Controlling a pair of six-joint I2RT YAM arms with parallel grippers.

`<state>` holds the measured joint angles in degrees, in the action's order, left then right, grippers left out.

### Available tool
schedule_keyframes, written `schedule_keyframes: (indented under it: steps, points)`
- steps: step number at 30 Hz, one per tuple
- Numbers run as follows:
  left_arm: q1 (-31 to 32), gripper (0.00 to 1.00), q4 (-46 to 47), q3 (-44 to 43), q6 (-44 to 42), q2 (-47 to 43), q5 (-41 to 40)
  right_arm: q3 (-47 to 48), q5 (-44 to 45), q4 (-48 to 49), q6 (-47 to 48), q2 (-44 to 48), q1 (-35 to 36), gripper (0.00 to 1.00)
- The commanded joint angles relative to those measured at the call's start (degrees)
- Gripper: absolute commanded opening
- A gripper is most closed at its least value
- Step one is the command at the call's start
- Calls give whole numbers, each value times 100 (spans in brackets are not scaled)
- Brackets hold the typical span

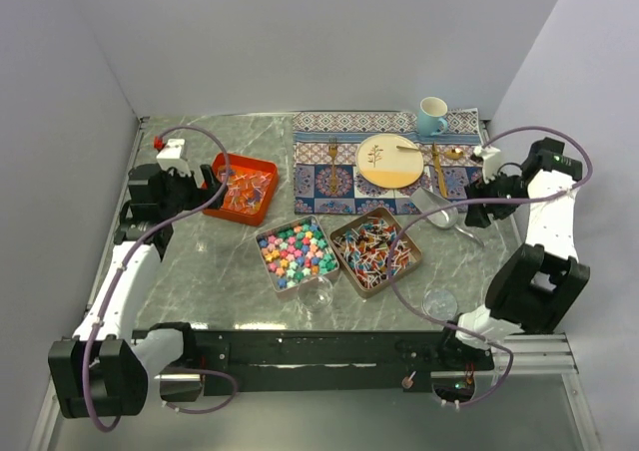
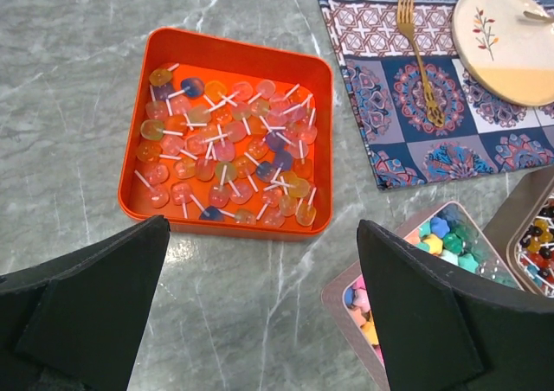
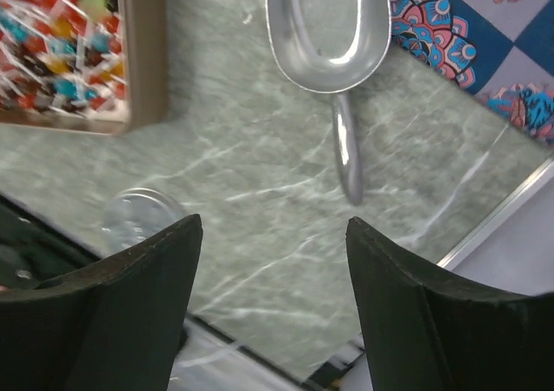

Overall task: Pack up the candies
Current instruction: Pick up the spatula from the center of the board.

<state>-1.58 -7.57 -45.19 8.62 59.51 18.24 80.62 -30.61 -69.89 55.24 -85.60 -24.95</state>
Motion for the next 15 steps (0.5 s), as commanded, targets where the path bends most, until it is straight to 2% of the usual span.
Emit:
schedule_keyframes:
  steps: [1,3,10,12,15]
  points:
    - [-17,97,274,1,-150,166,127,-327,-349,255,1513,-115,-212,75]
    - [-17,97,230,-7,-308,254,84,-450,-358,572,1989,-254,-221,78]
    - [-17,97,81,-130,-800,693,-259,138,11,414,2719,-1423,-159,77]
    - [-52,97,11,-183,-801,790,-417,16,151,458,3017,-1521,-124,77]
    - [-140,97,-51,-280,-1073,1010,-619,-458,214,1019,3115,-1433,-89,76]
